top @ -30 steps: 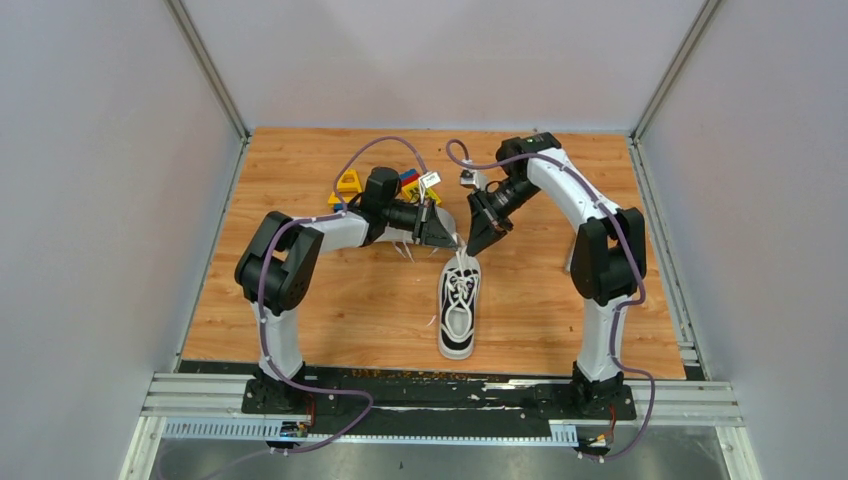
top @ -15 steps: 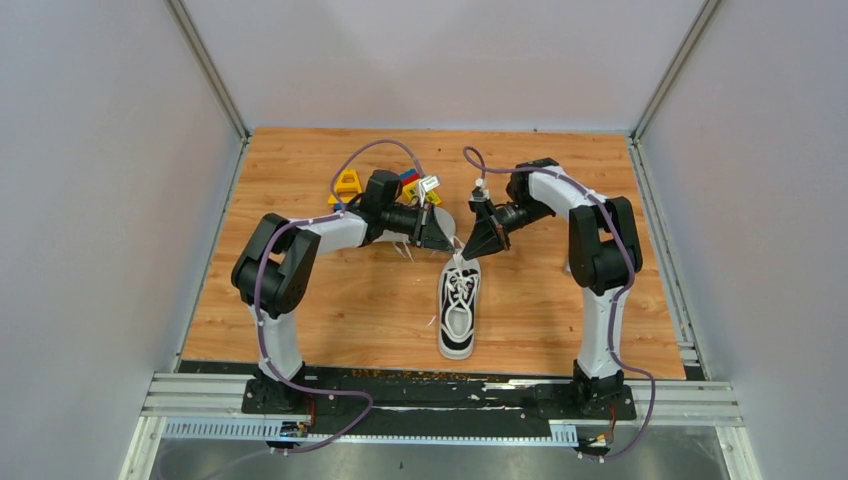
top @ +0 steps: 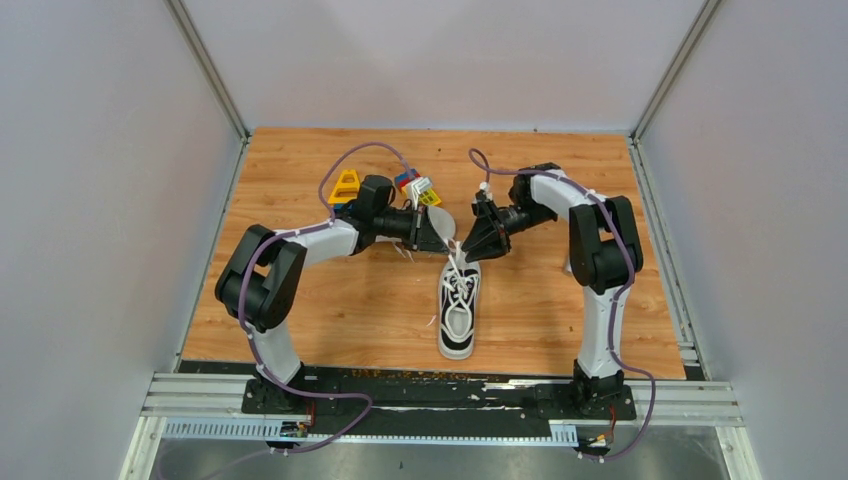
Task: Tie the shoes
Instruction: Cross the shoelace with the shoelace.
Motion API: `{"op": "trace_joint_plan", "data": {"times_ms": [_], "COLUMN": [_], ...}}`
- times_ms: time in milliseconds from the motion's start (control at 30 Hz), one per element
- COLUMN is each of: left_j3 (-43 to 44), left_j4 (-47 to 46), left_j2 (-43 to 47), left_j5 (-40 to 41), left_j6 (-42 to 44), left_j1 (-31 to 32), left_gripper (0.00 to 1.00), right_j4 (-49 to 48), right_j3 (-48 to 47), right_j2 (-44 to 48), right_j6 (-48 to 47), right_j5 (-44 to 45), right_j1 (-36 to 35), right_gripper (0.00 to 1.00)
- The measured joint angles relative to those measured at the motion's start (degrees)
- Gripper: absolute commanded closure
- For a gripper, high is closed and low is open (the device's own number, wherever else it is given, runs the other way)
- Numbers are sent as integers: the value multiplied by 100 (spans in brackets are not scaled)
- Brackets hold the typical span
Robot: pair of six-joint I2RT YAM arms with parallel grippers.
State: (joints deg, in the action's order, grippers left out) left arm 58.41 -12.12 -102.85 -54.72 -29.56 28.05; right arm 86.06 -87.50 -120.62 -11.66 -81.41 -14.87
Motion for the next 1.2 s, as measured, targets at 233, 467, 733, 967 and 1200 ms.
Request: {"op": "trace_joint_plan", "data": {"times_ms": [233, 467, 733, 967, 1200], "left_j3": [-2, 160, 304, 407, 555], "left_j4": [122, 874, 1274, 1353, 1067], "left_j2": [22, 22, 22, -7, -212], "left_j5": [229, 750, 1097, 1067, 726], "left_j6": [243, 1001, 1198, 1163, 988], "left_j1": [44, 76, 92, 98, 111], "left_gripper": [100, 100, 100, 100, 100], "right_j4": [-531, -2033, -2929, -3294, -3414], "right_j3": [-704, -70, 369, 354, 223], "right_j2": [-4, 647, 1099, 1064, 697], "right_j6": [37, 476, 796, 925, 1012], "right_j5": [984, 2632, 3971, 4542, 4903], "right_j1": [326, 688, -79, -452, -680], "right_gripper": [62, 68, 66, 62, 64]}}
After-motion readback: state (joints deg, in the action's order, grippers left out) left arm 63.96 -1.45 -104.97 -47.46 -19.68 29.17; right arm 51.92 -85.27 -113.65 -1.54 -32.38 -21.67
